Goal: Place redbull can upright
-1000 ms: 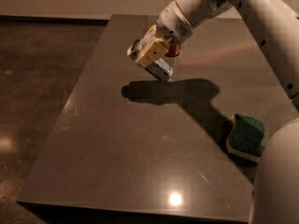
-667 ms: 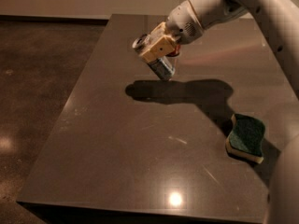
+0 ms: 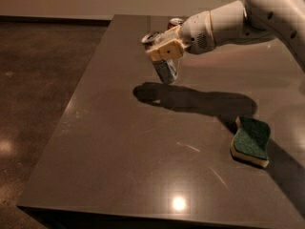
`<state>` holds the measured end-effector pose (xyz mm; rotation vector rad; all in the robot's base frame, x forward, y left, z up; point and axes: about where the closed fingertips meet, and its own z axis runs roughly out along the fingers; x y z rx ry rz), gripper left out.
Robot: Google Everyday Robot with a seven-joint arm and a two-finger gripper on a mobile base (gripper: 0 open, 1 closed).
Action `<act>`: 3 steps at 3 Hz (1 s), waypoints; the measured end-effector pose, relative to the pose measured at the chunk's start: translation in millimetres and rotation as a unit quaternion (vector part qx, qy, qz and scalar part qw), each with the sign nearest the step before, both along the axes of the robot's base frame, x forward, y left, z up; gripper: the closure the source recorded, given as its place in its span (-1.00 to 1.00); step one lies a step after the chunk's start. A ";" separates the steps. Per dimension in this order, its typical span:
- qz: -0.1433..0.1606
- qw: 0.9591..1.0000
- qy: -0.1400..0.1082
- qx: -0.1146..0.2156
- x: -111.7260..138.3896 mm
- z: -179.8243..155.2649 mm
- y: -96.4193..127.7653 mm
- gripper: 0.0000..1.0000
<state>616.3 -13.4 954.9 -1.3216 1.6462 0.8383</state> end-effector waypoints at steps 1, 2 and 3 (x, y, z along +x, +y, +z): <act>-0.033 0.999 -0.003 0.040 7.7 -0.3 3.3 1.00; -0.045 0.996 -0.004 0.080 14.2 0.5 5.2 1.00; -0.044 0.992 -0.004 0.118 20.2 -4.2 5.3 1.00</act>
Offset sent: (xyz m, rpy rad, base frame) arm 0.0235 -0.0004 0.0026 0.2595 -0.0155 -0.1310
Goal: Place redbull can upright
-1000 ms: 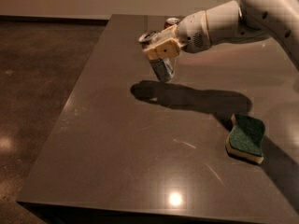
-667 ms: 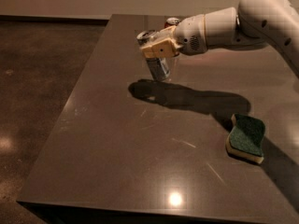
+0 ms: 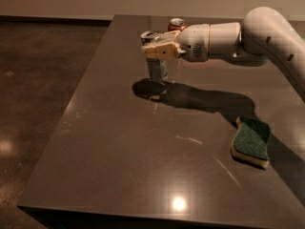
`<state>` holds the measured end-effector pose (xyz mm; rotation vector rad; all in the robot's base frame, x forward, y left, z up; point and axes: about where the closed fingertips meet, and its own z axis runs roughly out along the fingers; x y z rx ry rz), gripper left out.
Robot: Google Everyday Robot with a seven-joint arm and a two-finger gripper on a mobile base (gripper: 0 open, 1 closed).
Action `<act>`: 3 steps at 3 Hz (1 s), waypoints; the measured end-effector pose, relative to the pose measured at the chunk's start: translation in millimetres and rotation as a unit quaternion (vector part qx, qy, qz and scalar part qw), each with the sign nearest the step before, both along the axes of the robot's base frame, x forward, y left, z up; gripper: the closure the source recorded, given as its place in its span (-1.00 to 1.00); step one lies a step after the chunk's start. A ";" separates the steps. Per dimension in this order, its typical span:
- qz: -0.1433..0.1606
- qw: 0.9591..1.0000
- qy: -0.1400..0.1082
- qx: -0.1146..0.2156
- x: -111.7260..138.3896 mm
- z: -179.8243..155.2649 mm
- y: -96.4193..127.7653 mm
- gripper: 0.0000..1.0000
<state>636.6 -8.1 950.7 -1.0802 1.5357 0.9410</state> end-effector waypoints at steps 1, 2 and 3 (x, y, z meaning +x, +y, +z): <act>0.007 1.000 -0.008 0.026 3.5 -3.6 0.3 1.00; 0.014 0.999 -0.020 0.045 4.7 -7.4 0.6 1.00; 0.018 0.998 -0.031 0.052 4.1 -9.5 1.5 0.74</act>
Offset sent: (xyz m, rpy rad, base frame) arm 0.0068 -0.0060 -0.0122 0.1298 -0.0747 0.0341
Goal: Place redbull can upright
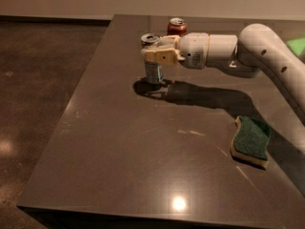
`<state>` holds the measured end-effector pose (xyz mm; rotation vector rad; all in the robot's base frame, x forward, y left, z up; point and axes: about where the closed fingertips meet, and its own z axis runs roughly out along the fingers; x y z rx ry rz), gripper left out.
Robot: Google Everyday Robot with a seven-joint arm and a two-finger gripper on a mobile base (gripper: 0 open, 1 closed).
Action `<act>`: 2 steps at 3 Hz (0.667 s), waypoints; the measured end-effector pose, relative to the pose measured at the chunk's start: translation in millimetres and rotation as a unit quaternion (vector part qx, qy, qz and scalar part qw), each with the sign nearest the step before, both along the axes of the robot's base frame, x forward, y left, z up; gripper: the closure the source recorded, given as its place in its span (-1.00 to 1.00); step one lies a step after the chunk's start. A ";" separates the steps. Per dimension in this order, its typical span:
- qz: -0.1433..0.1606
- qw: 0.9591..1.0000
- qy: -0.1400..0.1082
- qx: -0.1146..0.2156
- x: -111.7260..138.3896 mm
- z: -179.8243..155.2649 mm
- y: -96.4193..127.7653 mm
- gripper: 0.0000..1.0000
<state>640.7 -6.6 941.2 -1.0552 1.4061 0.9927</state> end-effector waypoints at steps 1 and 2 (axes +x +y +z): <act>0.006 1.000 -0.006 0.006 -0.7 -2.5 0.5 0.26; 0.011 1.000 -0.006 0.009 -0.9 -6.0 0.9 -0.20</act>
Offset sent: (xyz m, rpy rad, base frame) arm 0.0003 -0.0054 -0.0110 0.0243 -0.0112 0.0241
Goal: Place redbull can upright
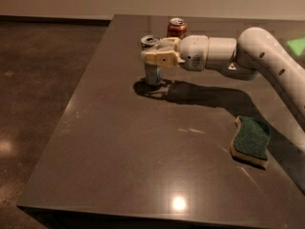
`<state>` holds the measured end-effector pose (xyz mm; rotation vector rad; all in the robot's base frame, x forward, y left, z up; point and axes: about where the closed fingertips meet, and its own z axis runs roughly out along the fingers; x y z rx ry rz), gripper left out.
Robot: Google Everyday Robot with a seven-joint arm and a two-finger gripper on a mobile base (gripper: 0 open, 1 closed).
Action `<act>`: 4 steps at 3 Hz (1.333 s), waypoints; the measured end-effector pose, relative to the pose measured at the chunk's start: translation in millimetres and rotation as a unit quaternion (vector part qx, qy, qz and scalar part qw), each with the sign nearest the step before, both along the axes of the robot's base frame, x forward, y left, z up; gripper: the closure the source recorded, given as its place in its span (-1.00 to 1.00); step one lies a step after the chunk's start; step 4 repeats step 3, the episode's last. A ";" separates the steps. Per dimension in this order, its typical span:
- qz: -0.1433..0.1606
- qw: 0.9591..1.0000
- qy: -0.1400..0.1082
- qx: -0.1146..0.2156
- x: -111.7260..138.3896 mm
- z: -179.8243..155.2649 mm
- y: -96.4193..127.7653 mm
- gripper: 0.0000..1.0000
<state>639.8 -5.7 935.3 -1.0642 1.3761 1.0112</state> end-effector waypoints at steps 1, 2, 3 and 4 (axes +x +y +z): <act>0.005 1.000 0.003 0.002 0.2 -5.3 0.3 -0.64; 0.010 1.000 0.007 0.001 0.3 -11.2 1.5 -1.00; 0.010 1.000 0.007 0.001 0.3 -11.1 1.7 -1.00; 0.010 1.000 0.007 0.001 0.3 -11.1 1.7 -1.00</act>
Offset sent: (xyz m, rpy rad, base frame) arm 0.0018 -0.0045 -0.0180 0.0016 0.0217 0.0185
